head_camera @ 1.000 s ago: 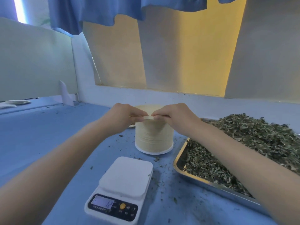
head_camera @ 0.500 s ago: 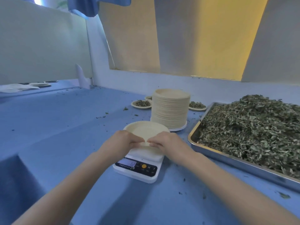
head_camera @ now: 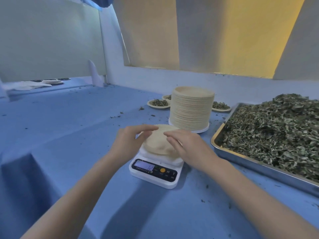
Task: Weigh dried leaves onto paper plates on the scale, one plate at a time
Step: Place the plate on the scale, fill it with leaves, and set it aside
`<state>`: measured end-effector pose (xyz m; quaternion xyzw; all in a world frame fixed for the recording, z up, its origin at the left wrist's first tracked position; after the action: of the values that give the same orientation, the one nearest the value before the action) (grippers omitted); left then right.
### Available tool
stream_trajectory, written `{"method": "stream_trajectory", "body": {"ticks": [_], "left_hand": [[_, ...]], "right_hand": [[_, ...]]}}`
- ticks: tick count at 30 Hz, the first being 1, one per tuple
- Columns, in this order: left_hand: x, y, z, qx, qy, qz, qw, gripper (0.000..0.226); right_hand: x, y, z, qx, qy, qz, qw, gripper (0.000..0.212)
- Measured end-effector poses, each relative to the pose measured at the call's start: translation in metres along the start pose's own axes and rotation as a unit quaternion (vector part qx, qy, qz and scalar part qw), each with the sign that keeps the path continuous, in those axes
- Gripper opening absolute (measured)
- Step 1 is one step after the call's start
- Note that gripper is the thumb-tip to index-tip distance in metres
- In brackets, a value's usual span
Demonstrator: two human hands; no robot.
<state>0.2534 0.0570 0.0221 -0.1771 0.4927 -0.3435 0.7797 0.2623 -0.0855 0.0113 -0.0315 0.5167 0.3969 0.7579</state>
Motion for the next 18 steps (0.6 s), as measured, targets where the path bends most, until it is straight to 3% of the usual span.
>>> {"method": "stream_trajectory", "body": {"ticks": [7,18], "left_hand": [[0.005,-0.019,0.002,0.038,0.016,-0.012,0.999,0.023],[0.029,-0.037,0.004,0.054,0.051,0.024,0.997,0.033]], "right_hand": [[-0.01,0.005,0.005,0.001,-0.029,0.038,0.999,0.031],[-0.011,-0.016,-0.006,0.031,0.0,0.031,0.999,0.031]]}}
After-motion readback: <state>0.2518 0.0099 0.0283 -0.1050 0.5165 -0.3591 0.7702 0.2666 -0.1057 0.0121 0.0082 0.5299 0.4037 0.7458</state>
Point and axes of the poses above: each hand's wrist, its own z-axis towards the middle knuckle, its own x-axis out of the palm, y = z × x, the point moved 10 cm from there along z, towards the middle knuckle, and after that the axes turned 6 degrees about z, right-handed, at the moved point
